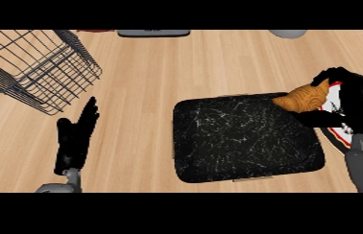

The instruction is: Pick the croissant from the tray and place it in the plate

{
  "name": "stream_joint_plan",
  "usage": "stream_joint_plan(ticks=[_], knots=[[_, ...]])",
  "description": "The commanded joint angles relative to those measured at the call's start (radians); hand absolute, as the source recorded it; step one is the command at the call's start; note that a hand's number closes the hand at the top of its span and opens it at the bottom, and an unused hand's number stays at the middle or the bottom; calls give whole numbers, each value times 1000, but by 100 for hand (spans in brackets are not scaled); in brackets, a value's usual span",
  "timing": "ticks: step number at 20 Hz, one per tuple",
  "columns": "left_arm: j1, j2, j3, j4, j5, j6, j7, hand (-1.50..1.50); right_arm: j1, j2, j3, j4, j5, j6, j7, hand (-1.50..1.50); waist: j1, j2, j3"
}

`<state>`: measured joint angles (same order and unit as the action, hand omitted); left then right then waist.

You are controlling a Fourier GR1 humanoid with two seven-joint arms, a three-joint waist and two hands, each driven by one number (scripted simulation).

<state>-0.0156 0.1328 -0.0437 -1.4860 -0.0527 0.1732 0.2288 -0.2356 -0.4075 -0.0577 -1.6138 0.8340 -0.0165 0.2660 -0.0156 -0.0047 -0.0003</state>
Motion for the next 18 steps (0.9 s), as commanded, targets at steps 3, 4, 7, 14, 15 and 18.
stream_joint_plan(ticks=[3, 4, 7, 14, 15, 18], knots=[[4, 7, -7, -25, -13, -11, 11, 0, -31, -63, -154, -95, -10, -4, 93, 150, 12, 2, 0], [-26, -7, 2, 23, -26, 9, -5, 0, -43, -47, -150, -101, 2, 12, 136, 150, 12, 4, 0], [56, 5, 4, -58, 1, -25, -1, 0, -28, -43, -213, -33, -28, -20, 108, 150, 20, 4, 0], [26, 16, 28, -21, 0, -52, -9, 0, -26, -92, -303, 188, -50, -77, -28, 150, 20, 5, 1], [-19, -12, 26, 44, -23, -21, -22, 0, -49, -123, -330, 190, -84, -31, -20, 150, 17, 5, 0], [-33, -12, 28, 19, -16, -27, 12, 0, -108, -177, -361, 389, -97, -62, -129, 150, 21, 7, 1]])
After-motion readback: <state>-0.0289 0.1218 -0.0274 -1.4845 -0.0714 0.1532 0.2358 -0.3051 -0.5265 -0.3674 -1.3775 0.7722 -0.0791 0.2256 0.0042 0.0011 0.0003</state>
